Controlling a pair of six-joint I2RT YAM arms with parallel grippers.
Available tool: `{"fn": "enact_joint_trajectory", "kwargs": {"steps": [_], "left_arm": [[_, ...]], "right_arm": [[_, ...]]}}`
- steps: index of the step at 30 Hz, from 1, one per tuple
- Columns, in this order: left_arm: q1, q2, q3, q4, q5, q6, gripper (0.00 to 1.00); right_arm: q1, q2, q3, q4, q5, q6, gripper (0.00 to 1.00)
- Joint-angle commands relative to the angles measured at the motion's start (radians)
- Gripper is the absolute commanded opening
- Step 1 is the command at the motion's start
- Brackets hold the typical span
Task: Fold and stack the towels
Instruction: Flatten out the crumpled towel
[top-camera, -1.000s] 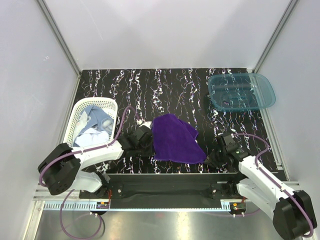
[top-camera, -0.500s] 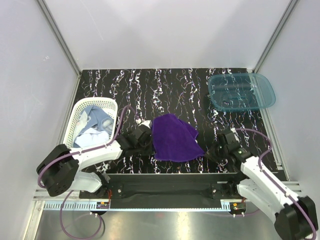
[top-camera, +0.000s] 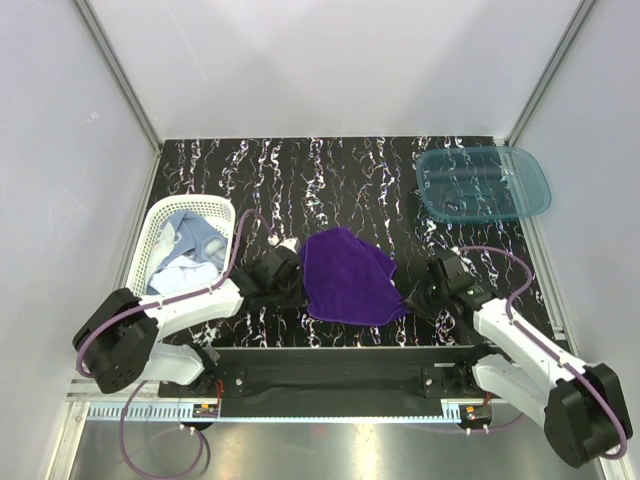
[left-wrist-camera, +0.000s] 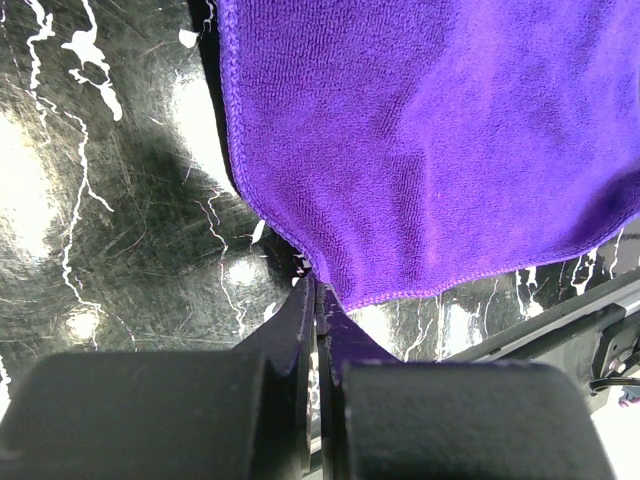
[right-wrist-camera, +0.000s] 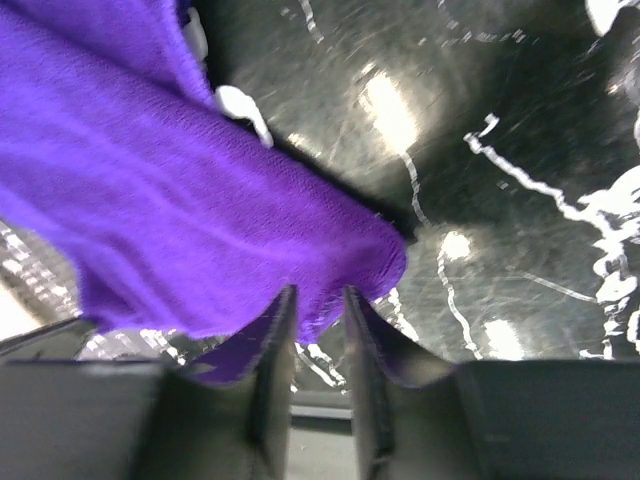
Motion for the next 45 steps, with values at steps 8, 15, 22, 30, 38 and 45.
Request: {"fn": "enact_joint_trajectory", "kwargs": {"steps": [8,15,22,30,38,45], "left_arm": [[0.001,0.018,0.005,0.059,0.039,0.005,0.0],[0.001,0.013,-0.005,0.073,0.045,-0.003,0.0],[0.0,0.022,-0.007,0.084,0.045,-0.003,0.0],[0.0,0.018,-0.008,0.084,0.046,-0.001,0.0],[0.007,-0.077,0.131,-0.016,0.01,0.046,0.0],[0.027,-0.223,0.552,-0.226,-0.103,0.161,0.0]], "right_arm": [[0.008,-0.043,-0.083,0.002,-0.061,0.128,0.38],[0.011,-0.069,-0.109,0.002,-0.046,0.166,0.38],[0.019,-0.089,-0.125,-0.005,-0.04,0.206,0.37],[0.02,-0.089,-0.128,0.034,0.001,0.209,0.13],[0.02,-0.162,0.034,-0.016,0.102,0.034,0.0],[0.02,-0.214,0.476,-0.121,0.277,-0.289,0.0]]}}
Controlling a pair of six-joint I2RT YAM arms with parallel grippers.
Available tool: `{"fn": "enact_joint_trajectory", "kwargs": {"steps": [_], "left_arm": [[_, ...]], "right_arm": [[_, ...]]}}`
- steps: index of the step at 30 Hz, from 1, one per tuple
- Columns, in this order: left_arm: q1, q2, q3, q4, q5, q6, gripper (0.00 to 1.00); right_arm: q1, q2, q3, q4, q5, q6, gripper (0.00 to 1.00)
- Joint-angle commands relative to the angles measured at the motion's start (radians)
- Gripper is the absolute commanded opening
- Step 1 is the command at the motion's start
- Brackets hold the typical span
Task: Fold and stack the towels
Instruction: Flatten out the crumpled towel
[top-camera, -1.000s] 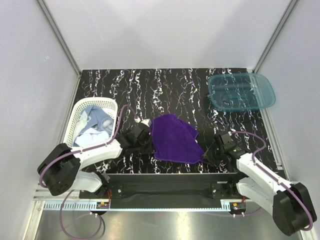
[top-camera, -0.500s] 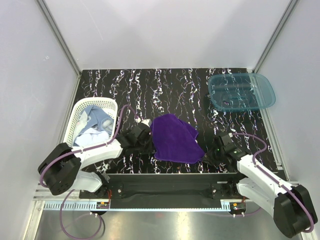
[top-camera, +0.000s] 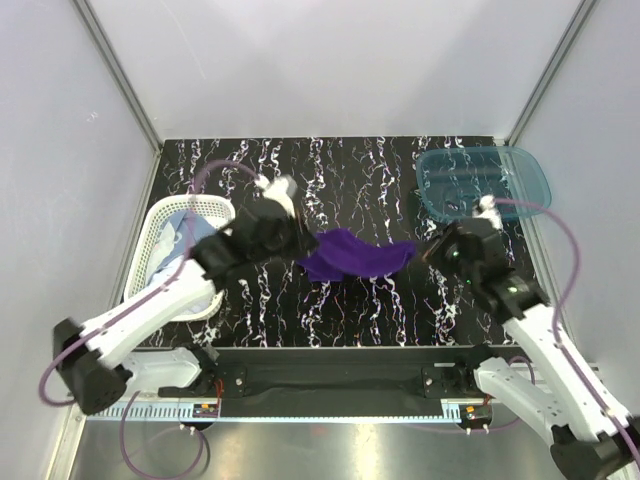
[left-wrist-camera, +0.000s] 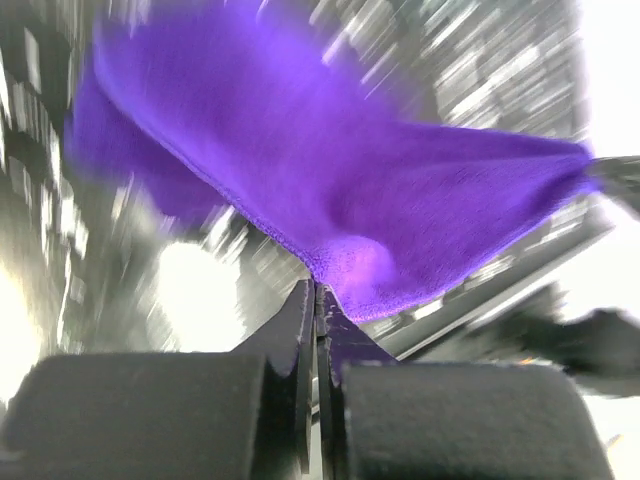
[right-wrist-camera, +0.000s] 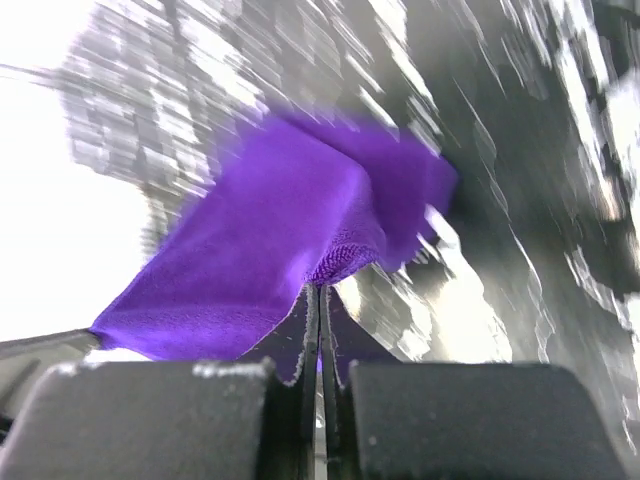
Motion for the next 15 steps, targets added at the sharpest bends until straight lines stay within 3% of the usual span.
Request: {"fn": "enact_joint_trajectory", "kwargs": {"steps": [1,7,15], "left_arm": [[0.007,-0.106,0.256,-0.025,-0.071,0.075,0.0],[0.007,-0.114,0.575,-0.063,0.048,0.016,0.0],[-0.048,-0.201,0.522,-0.013,0.145,-0.111,0.0]], "right_arm": [[0.006,-0.064,0.259,-0.002,0.14,-0.221,0.0],[0.006,-0.139,0.514,0.061,0.041,-0.399,0.0],[0.006,-0.285,0.55,0.101,-0.166,-0.371,0.0]]}}
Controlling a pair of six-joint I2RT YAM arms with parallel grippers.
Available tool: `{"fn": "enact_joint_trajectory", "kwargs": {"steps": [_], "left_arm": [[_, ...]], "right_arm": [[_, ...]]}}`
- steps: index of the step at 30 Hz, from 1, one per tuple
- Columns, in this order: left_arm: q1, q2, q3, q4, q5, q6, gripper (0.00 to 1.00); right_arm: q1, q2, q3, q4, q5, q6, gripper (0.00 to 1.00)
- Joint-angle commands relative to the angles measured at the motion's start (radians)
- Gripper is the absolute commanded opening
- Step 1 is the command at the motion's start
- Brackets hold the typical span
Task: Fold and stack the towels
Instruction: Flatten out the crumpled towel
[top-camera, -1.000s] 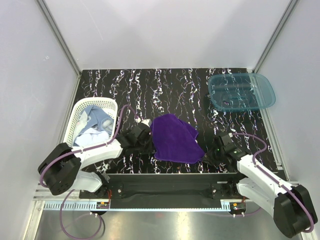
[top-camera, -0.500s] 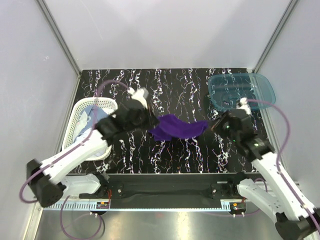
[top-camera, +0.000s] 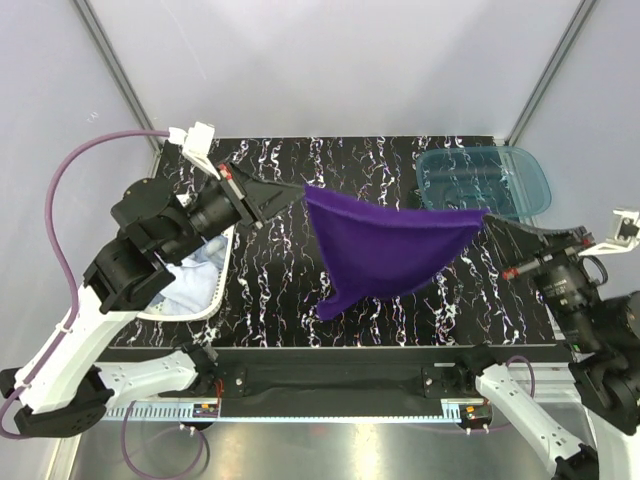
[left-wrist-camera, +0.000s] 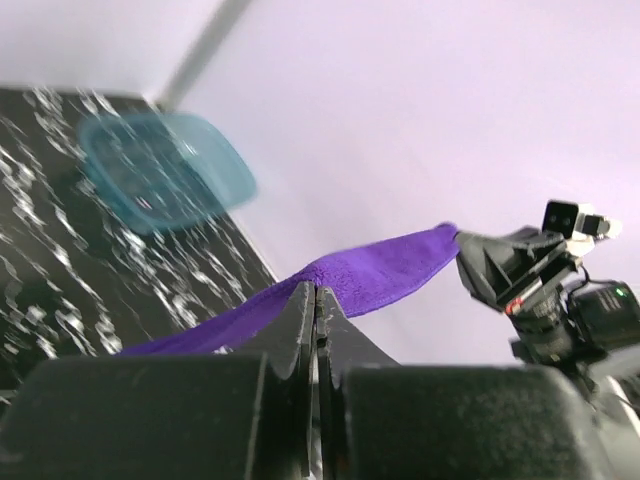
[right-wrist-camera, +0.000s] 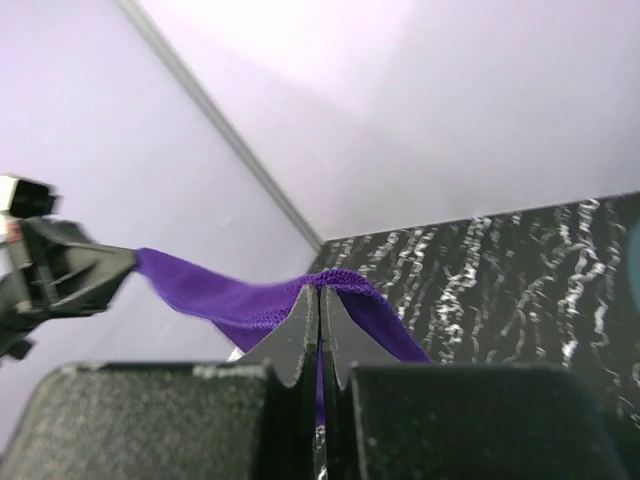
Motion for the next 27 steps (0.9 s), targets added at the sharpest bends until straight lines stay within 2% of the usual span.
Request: {"fn": "enact_joint_trajectory", "kwargs": {"steps": [1,5,8,10,14,18,20,23,27], "left_arm": [[-0.031,-0.016,-0.038,0.002,0.055,-0.068,0.0],[-0.055,-0.03,-0.026,-0.088,-0.027,-0.071,0.0],[-0.055,-0.012,0.042,-0.201,-0.15,-0.045,0.0],[-0.058,-0.002,0.1,-0.218,-0.167,-0.004,0.0],[-0.058,-0.034,0.093,-0.085,-0.074,0.01,0.0],[-0.058,-0.062,0.061,-0.016,0.015,-0.046,0.0],[-0.058,-0.096,-0.008,0.04,0.073,-0.1,0.0],[-0.058,-0.155,-0.106,0.111,0.114,-0.177,0.0],[-0.058,-0.217,-0.159,0.157,0.108,-0.23,0.0]], "right_arm": [[0.005,-0.015,-0.004,0.042,-0.13,0.009,0.0],[0.004,-0.015,-0.035,0.095,-0.15,0.075,0.0],[0.005,0.011,-0.03,0.139,-0.097,0.082,0.0],[0.005,0.04,-0.009,0.177,-0.101,0.087,0.0],[0.005,0.078,0.044,0.181,-0.178,0.076,0.0],[0.005,0.065,0.056,0.168,-0.268,0.073,0.0],[0.005,0.037,0.053,0.133,-0.323,0.075,0.0],[0.005,-0.024,0.033,0.095,-0.368,0.09,0.0],[0.005,-0.096,0.022,0.096,-0.365,0.154,0.0]]}}
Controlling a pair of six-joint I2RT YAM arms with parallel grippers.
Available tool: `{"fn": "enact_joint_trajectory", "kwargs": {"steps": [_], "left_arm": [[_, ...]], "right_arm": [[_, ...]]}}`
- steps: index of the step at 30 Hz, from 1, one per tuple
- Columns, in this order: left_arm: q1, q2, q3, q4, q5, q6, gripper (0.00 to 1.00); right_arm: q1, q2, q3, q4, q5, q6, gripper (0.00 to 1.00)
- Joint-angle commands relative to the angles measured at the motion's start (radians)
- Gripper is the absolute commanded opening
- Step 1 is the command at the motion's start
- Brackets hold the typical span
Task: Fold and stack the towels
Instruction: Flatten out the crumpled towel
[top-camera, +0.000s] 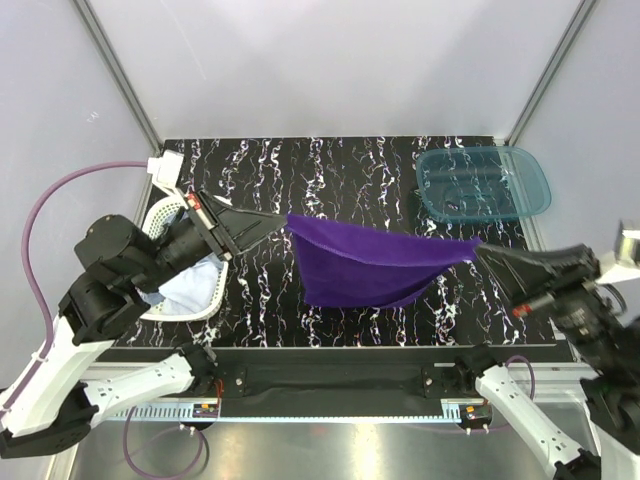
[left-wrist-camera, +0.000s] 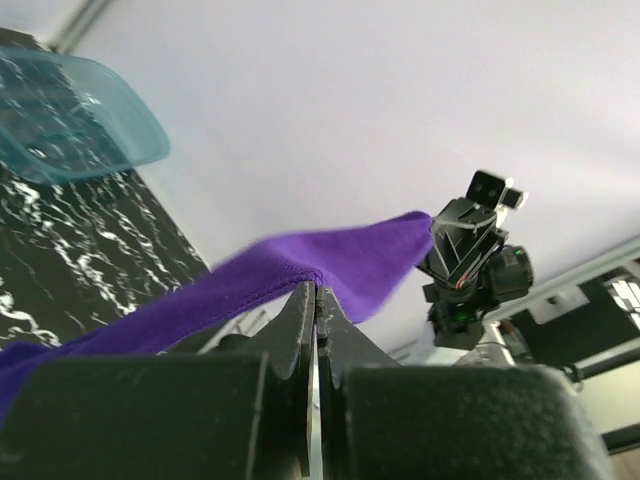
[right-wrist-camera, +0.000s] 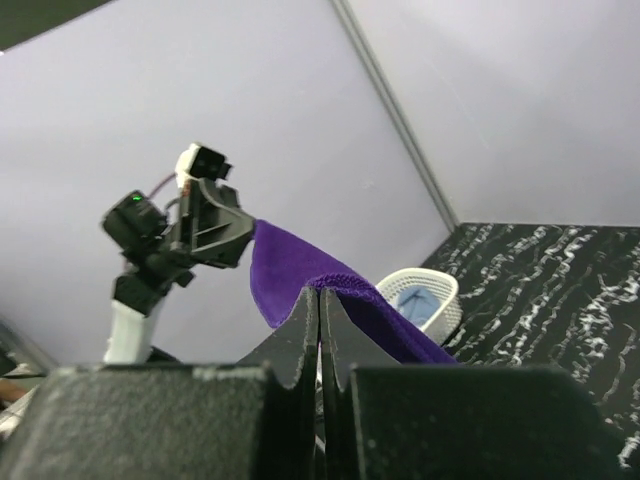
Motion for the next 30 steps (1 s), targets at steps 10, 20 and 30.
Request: {"fn": "enact_joint_trajectory", "kwargs": {"steps": [10,20,30], "left_arm": [[-0.005,0.016,0.141,0.051,-0.065,0.01,0.0],[0.192,0.278,0.257,-0.172,-0.448,0.273,0.0],[0.638,0.643,0.052,0.285,0.158,0.074,0.0]], "right_arm": [[0.002,0.016,-0.014,0.188,0.086,0.162,0.0],[0.002,0.41,-0.031,0.205,0.359,-0.09,0.0],[-0.079,0.956,0.052,0.435,0.272,-0.217,0.0]]}}
